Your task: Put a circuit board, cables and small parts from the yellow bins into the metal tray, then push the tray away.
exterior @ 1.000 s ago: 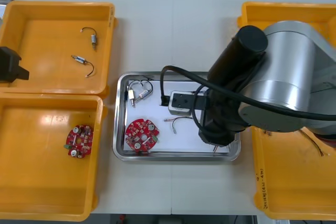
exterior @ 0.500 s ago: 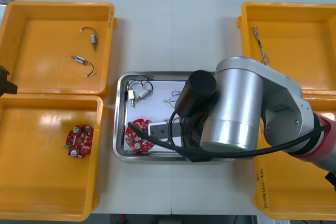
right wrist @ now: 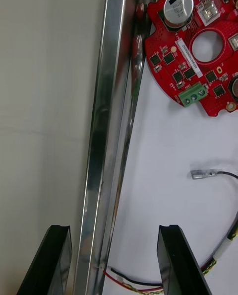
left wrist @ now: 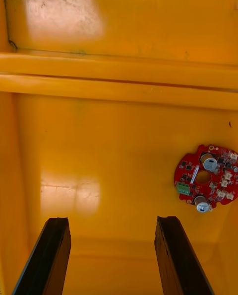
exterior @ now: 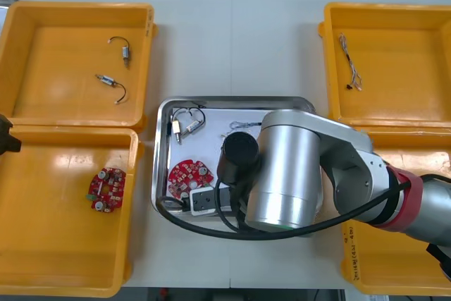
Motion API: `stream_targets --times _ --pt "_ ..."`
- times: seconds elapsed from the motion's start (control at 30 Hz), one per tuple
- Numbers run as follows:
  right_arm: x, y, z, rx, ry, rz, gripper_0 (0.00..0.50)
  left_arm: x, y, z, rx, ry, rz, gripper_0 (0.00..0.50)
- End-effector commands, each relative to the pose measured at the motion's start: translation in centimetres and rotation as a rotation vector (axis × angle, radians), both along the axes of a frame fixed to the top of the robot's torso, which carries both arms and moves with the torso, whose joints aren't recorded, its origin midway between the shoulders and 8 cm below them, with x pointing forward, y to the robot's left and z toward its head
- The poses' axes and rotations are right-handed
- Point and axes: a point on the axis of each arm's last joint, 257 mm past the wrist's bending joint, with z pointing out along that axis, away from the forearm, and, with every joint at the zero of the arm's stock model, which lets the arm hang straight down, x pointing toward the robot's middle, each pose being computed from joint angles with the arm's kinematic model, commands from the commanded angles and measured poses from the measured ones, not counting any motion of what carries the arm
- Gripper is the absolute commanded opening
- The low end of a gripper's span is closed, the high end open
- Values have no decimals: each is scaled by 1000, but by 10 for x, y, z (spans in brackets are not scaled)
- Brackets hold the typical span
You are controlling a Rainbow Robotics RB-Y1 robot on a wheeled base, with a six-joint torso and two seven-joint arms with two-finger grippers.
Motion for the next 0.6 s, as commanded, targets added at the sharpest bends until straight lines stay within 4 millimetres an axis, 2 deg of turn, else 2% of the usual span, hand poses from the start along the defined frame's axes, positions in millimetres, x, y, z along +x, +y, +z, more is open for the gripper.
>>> stream_targets --times 0.03,0.27,0.6 --pt "-13 19 -11 14 -29 37 500 -17 10 8 90 -4 -69 500" --pt "-17 23 -24 13 -42 15 500 -21 -1 6 73 -9 -80 500" --pt "-18 30 -40 19 -44 -36 500 -20 1 9 68 -19 -73 500"
